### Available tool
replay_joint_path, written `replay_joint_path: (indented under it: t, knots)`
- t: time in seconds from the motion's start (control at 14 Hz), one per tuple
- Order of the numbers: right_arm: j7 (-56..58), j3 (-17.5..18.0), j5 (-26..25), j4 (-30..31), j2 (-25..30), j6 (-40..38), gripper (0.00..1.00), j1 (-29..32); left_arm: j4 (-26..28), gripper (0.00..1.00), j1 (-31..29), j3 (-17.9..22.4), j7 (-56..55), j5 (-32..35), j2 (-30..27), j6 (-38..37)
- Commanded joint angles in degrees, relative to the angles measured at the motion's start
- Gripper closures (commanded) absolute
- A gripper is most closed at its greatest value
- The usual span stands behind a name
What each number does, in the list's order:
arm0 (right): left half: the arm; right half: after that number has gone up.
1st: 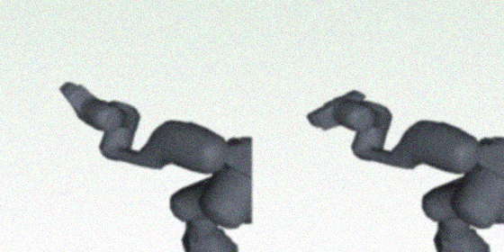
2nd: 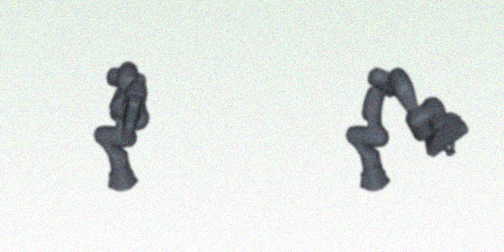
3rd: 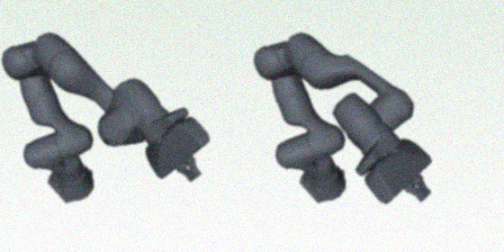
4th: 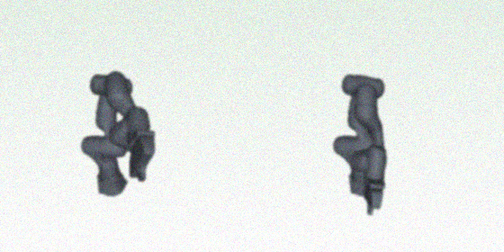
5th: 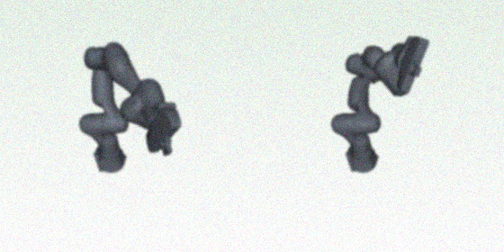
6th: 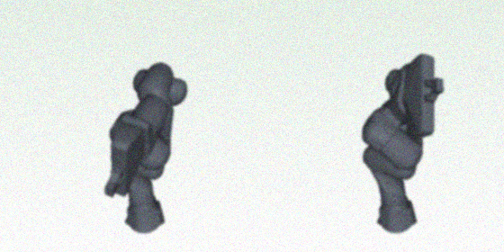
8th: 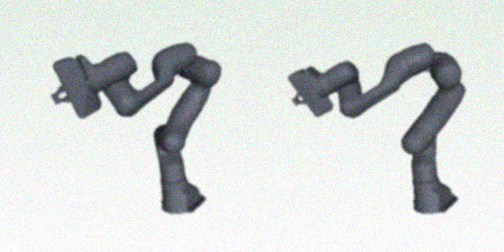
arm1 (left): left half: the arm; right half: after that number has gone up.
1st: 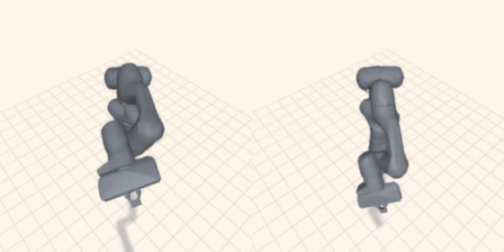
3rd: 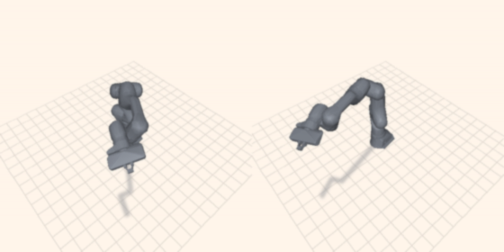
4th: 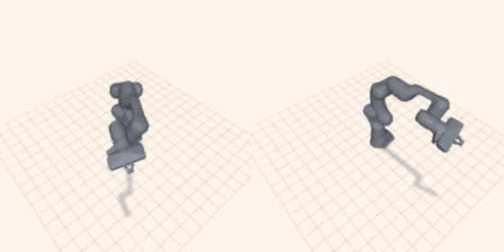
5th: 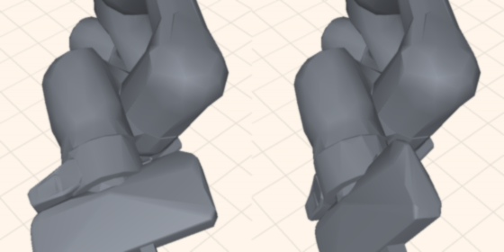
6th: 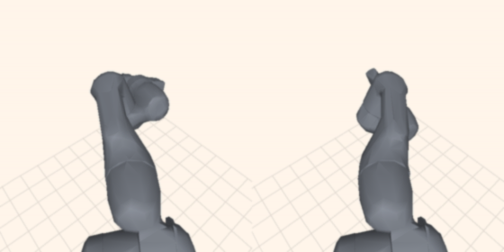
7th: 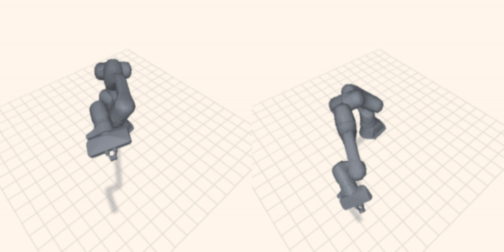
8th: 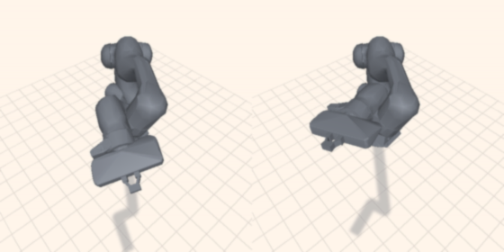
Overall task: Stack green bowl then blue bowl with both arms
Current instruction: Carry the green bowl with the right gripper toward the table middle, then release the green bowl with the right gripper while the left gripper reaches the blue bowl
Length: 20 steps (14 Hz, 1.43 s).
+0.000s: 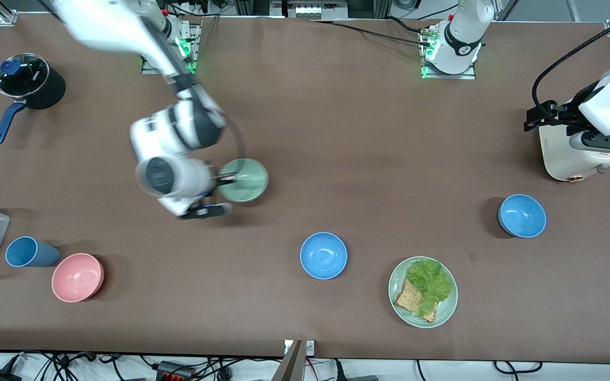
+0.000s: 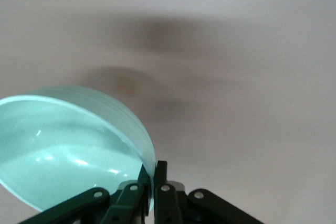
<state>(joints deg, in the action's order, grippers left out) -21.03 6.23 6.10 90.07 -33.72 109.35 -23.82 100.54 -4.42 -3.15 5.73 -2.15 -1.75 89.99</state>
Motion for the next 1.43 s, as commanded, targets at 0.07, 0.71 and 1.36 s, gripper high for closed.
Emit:
replay_joint_path:
  t: [0.07,0.71,1.36]
  knots:
    - [-8.05,-0.61,3.29,-4.02,-3.46,2.69,1.00,-6.57,-1.67,0.00,-0.15,-0.10,0.16,0.04,0.78,-1.04]
    - [-8.77,-0.78,4.80,-3.32,-6.89,6.67,0.72,-8.35,-2.63,0.00,0.12,-0.36,0.34,0.48,3.41,-2.62]
    - [-12.55,-2.81,4.01,-12.87,2.42,-7.01,0.00,-3.80,6.40,0.00,-4.70,0.25,3.92,6.02,10.17,18.94]
